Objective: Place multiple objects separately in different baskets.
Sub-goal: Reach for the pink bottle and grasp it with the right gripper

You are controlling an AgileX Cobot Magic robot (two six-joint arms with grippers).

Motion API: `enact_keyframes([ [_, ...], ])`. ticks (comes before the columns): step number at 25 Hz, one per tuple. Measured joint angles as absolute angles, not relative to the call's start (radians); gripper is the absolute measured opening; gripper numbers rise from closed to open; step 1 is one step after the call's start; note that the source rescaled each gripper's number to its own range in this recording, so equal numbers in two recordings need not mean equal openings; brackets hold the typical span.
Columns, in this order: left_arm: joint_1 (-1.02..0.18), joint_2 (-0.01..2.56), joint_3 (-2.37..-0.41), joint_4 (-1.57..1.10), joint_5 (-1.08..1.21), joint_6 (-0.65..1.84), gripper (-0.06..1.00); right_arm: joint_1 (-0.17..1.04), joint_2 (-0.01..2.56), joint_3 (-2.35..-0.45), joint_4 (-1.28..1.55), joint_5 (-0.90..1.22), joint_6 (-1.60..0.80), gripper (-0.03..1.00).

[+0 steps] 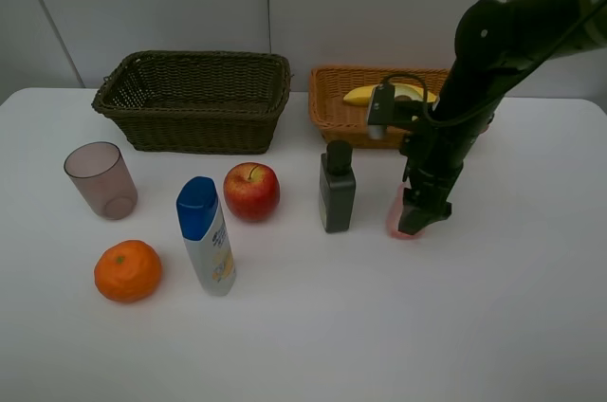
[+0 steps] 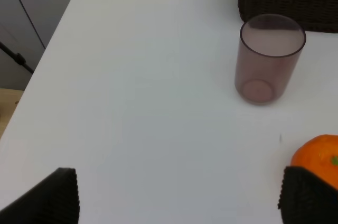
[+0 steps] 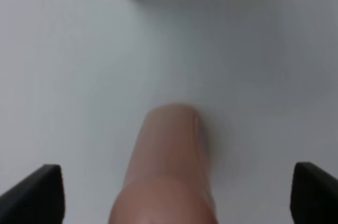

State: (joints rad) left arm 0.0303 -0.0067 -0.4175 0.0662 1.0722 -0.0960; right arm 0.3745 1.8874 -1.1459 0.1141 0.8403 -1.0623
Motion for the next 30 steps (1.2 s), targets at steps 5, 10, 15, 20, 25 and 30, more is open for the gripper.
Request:
enact_keyframes([
  [5, 0.030, -0.007, -0.418, 0.066, 1.072, -0.096, 1.00, 0.374, 1.888, -1.146, 0.101, 0.881, -1.062, 0.44],
  [10, 0.030, -0.007, -0.418, 0.066, 1.072, -0.096, 1.00, 0.374, 1.888, -1.146, 0.099, 0.902, -1.062, 0.09],
  [15, 0.030, -0.007, -0.418, 0.066, 1.072, -0.096, 1.00, 0.374, 1.888, -1.146, 0.097, 0.914, -1.062, 0.00],
  [20, 0.030, -0.007, -0.418, 0.066, 1.072, -0.096, 1.00, 0.374, 1.888, -1.146, 0.097, 0.914, -1.062, 0.00],
  [25, 0.030, -0.007, -0.418, 0.066, 1.072, -0.096, 1.00, 0.374, 1.888, -1.146, 0.097, 0.914, -1.062, 0.00],
  [30, 0.030, -0.007, -0.418, 0.066, 1.072, -0.096, 1.00, 0.374, 1.888, -1.146, 0.097, 0.914, -1.062, 0.00],
])
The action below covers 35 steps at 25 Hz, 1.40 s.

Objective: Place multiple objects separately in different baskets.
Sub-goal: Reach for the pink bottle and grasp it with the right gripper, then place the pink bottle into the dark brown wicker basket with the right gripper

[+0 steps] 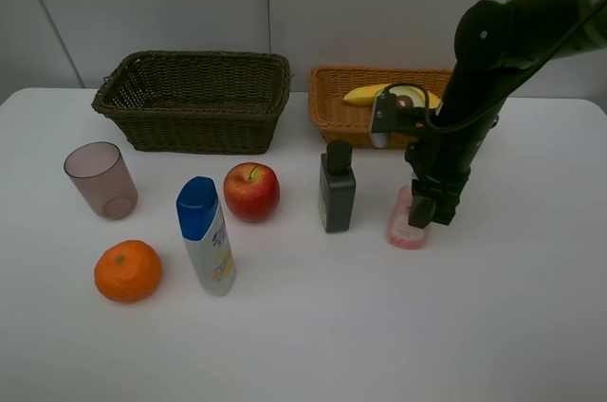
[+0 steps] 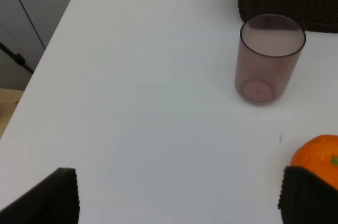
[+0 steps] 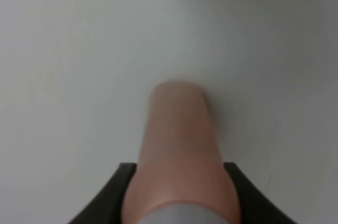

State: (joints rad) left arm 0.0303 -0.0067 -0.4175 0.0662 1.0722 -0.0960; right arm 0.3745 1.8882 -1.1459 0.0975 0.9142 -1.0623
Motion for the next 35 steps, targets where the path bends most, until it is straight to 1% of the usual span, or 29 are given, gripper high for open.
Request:
enact_keyframes([
  [4, 0.030, -0.007, -0.418, 0.066, 1.072, -0.096, 1.00, 0.374, 1.888, -1.146, 0.094, 0.915, -1.062, 0.00],
  [8, 0.030, -0.007, -0.418, 0.066, 1.072, -0.096, 1.00, 0.374, 1.889, -1.193, 0.092, 0.972, -1.062, 0.00],
  [15, 0.030, -0.007, -0.418, 0.066, 1.072, -0.096, 1.00, 0.374, 1.889, -1.377, 0.092, 1.131, -1.053, 0.00],
  [21, 0.030, -0.007, -0.418, 0.066, 1.072, -0.096, 1.00, 0.374, 1.889, -1.506, 0.060, 1.199, -1.029, 0.00],
  [31, 0.030, -0.007, -0.418, 0.066, 1.072, -0.096, 1.00, 0.373, 1.889, -1.701, 0.013, 1.209, -1.015, 0.00],
  [35, 0.030, -0.007, -0.418, 0.066, 1.072, -0.096, 1.00, 0.373, 1.889, -1.741, 0.048, 1.135, -1.015, 0.00],
])
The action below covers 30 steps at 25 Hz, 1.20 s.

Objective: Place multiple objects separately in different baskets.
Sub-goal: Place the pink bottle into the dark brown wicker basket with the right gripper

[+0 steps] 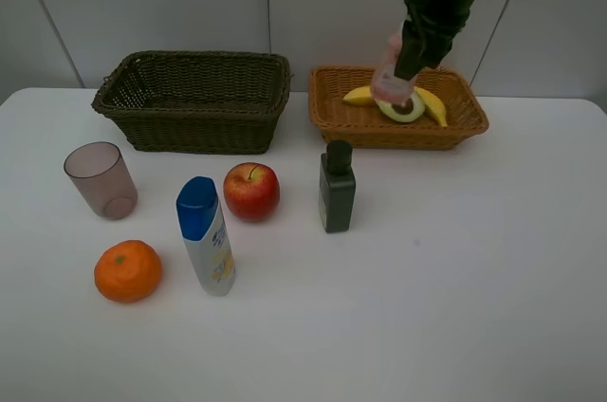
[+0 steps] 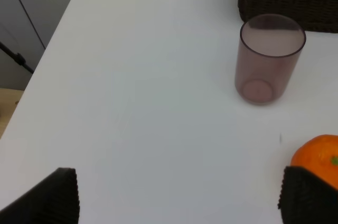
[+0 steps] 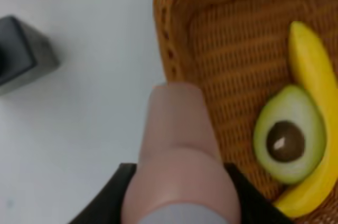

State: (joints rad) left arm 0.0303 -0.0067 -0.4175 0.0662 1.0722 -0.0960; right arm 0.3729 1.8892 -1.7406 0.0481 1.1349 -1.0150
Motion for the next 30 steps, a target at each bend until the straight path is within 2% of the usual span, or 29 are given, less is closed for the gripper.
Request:
enact_keyframes([
  [9, 0.030, -0.007, -0.418, 0.066, 1.072, -0.096, 1.00, 0.373, 1.911, -1.742, 0.261, 0.892, -1.132, 0.00],
  [15, 0.030, -0.007, -0.418, 0.066, 1.072, -0.096, 1.00, 0.373, 1.966, -1.756, 0.440, 0.809, -1.240, 0.00],
  [30, 0.030, -0.007, -0.418, 0.066, 1.072, -0.096, 1.00, 0.412, 2.291, -2.124, 0.649, 0.792, -1.294, 0.00],
])
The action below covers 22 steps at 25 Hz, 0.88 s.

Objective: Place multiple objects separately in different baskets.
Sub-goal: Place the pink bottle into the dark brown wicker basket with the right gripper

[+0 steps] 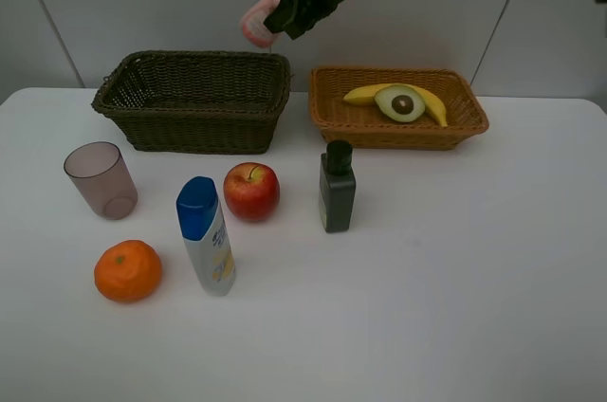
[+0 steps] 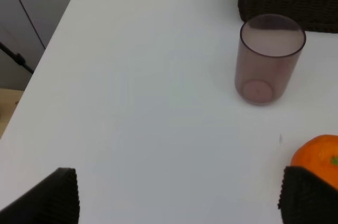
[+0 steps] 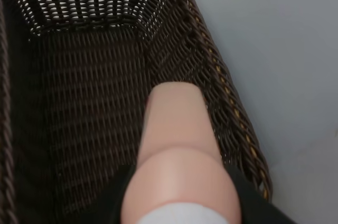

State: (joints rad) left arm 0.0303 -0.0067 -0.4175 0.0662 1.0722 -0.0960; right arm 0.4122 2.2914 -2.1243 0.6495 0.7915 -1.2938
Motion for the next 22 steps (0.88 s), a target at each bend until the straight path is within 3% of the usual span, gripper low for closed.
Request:
enact_keyframes([
  [10, 0.030, -0.007, -0.418, 0.066, 1.072, -0.096, 1.00, 0.413, 2.489, -2.273, 0.772, 0.774, -1.360, 0.00],
  [22, 0.030, -0.007, -0.418, 0.066, 1.072, -0.096, 1.00, 0.413, 2.581, -2.295, 0.862, 0.682, -1.470, 0.00],
])
